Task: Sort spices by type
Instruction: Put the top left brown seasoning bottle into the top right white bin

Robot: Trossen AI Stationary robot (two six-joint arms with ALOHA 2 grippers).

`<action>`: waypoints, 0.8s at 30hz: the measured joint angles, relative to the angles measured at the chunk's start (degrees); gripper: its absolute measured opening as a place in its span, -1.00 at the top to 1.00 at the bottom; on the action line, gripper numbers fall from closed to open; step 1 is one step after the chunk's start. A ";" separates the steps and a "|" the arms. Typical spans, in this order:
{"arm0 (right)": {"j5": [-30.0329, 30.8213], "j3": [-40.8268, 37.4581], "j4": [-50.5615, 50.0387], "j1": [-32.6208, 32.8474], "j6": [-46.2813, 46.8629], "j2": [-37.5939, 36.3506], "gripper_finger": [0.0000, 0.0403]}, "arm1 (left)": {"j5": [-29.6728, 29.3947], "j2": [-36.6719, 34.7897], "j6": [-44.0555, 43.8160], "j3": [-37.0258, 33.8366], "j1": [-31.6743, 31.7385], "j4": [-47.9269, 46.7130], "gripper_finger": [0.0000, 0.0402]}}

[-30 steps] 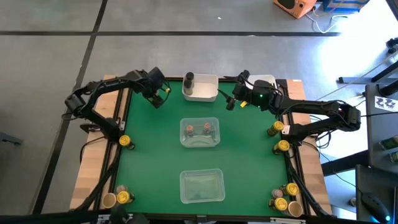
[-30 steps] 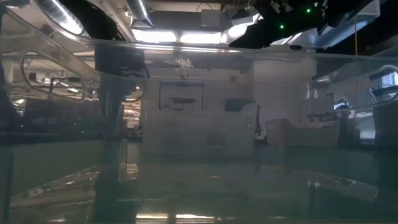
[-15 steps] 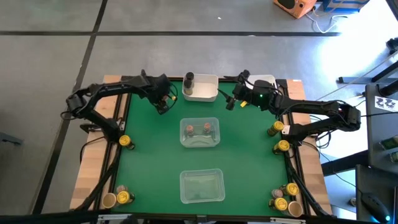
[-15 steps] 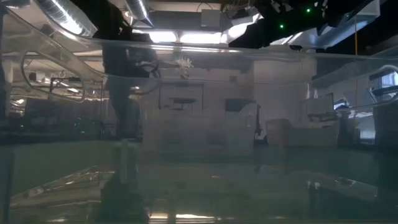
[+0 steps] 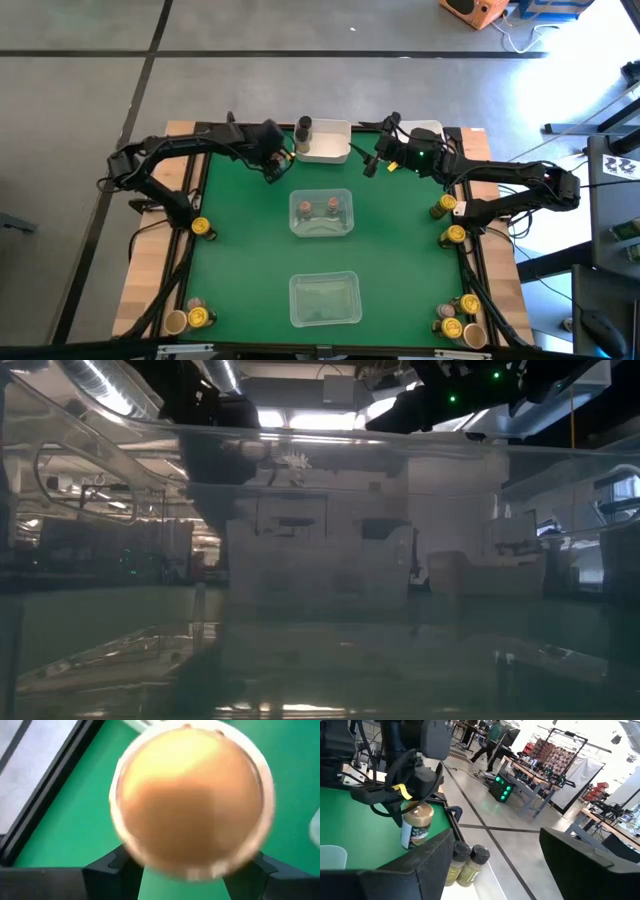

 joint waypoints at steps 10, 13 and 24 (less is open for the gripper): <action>0.00 0.00 0.00 0.00 0.00 0.00 -0.47 | 5.74 3.75 -1.29 2.40 -2.72 2.86 -0.04; 0.00 0.00 -0.19 0.00 0.00 0.00 -0.47 | 5.53 4.82 -1.27 2.56 -2.94 2.47 -0.04; 0.00 0.00 -1.46 -0.01 -0.24 0.00 -0.47 | 5.14 5.49 6.28 2.09 -3.14 5.61 -0.04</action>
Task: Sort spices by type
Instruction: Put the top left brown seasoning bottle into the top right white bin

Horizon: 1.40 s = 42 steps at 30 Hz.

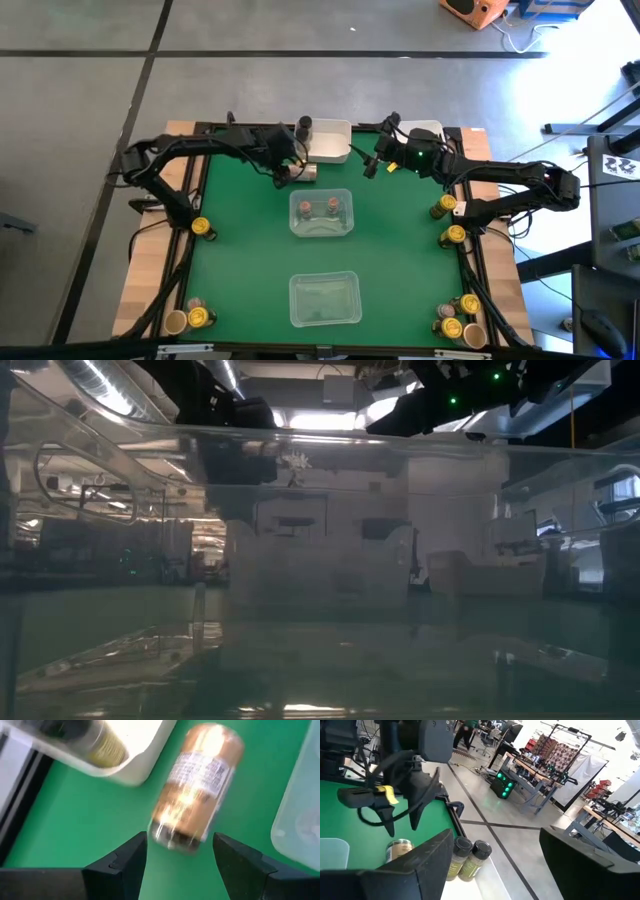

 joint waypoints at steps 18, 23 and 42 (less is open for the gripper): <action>-0.01 0.00 0.65 0.01 -0.15 0.46 -0.47 | 1.04 8.49 11.32 -0.32 -0.52 7.22 -0.05; -0.02 0.02 1.81 0.00 -0.16 1.12 -0.47 | 1.29 9.11 11.66 -0.40 -0.27 8.38 -0.05; 0.00 0.02 1.81 -0.01 -0.20 1.46 -0.47 | 0.70 10.15 10.66 -2.12 -2.22 15.80 -0.52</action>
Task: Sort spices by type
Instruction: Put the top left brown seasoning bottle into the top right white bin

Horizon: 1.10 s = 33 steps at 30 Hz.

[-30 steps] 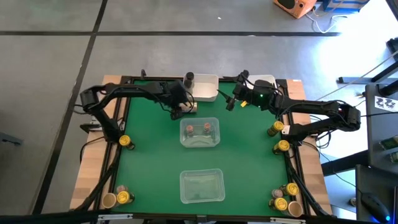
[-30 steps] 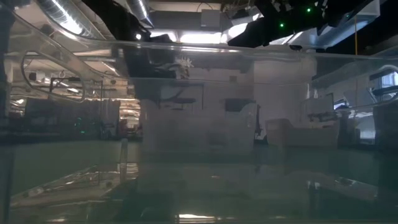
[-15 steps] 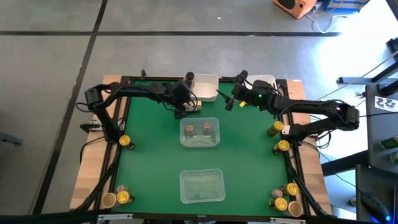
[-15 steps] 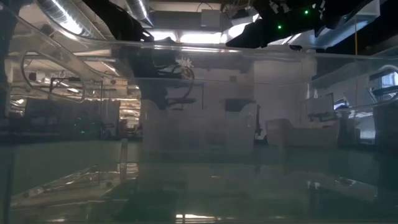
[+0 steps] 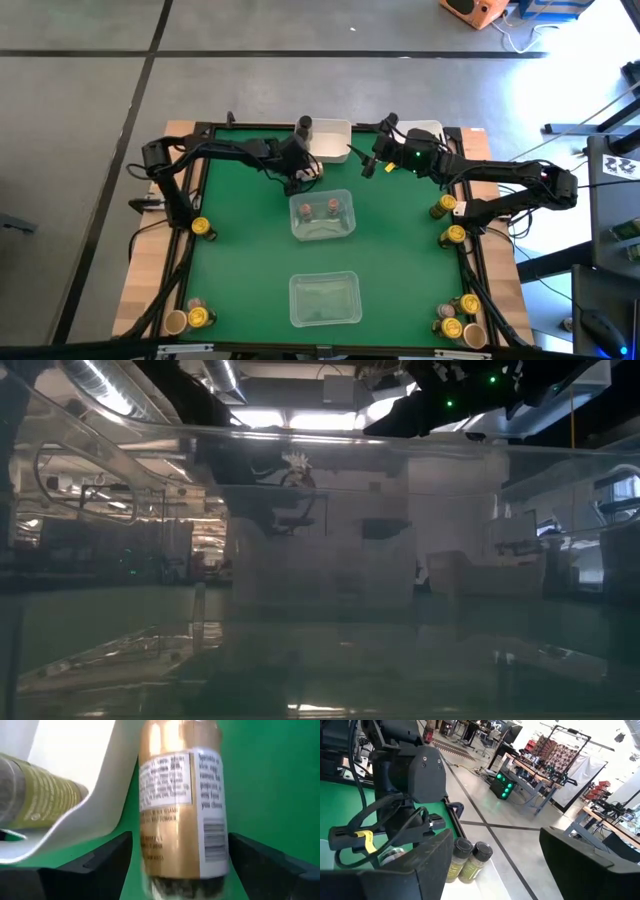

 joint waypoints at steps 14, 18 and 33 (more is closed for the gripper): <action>0.04 -0.02 0.12 0.00 -0.02 0.00 -0.47 | -0.61 3.99 1.95 -0.60 0.07 1.73 -0.31; 0.07 -0.02 1.10 0.01 -1.38 0.00 -0.47 | -2.39 2.17 1.97 -0.77 -0.03 0.45 -0.31; -8.94 -0.02 3.07 0.00 0.27 0.20 -0.47 | 1.61 -12.64 0.97 -4.34 -0.20 3.53 -0.31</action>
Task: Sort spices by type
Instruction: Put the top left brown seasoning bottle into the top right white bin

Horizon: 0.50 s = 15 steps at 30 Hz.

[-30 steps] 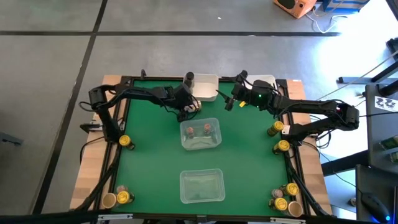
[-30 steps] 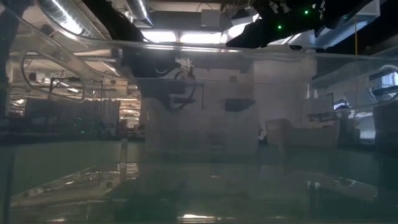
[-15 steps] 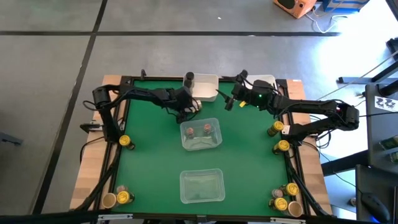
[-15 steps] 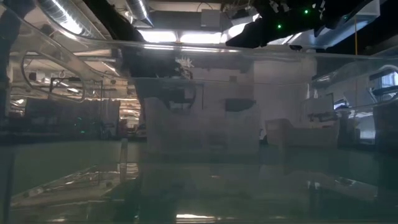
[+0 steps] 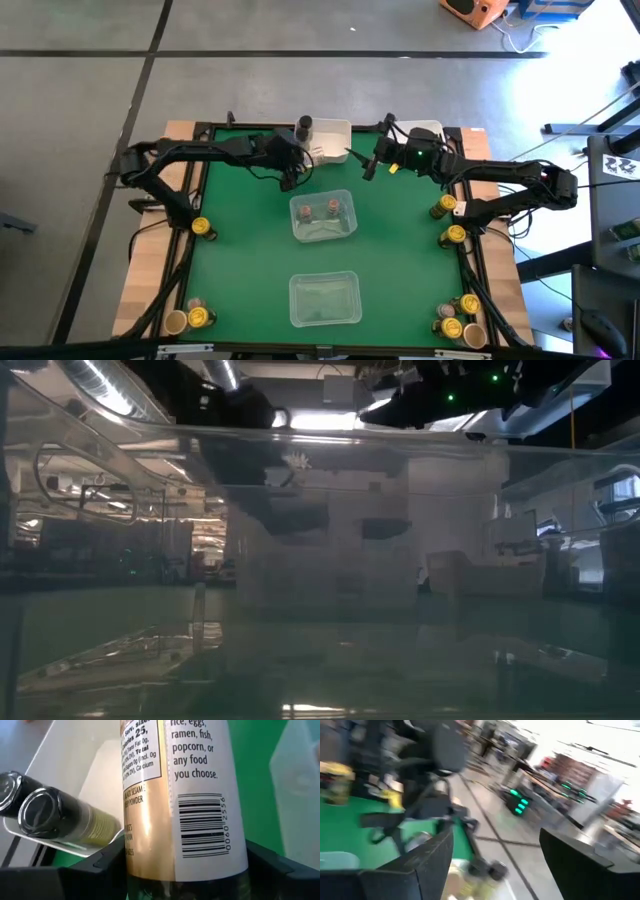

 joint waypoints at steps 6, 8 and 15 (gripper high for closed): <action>-10.59 -0.02 5.72 0.02 2.96 2.96 -0.47 | 9.51 -5.26 -1.34 -12.05 0.94 21.01 -0.31; -12.01 -0.02 8.59 0.02 4.09 4.48 -0.47 | 12.33 -6.73 -1.39 -14.94 0.92 29.56 -0.31; -12.08 -0.02 12.70 0.46 11.39 6.27 -0.47 | 23.57 -8.75 2.49 -16.37 0.82 48.70 -0.31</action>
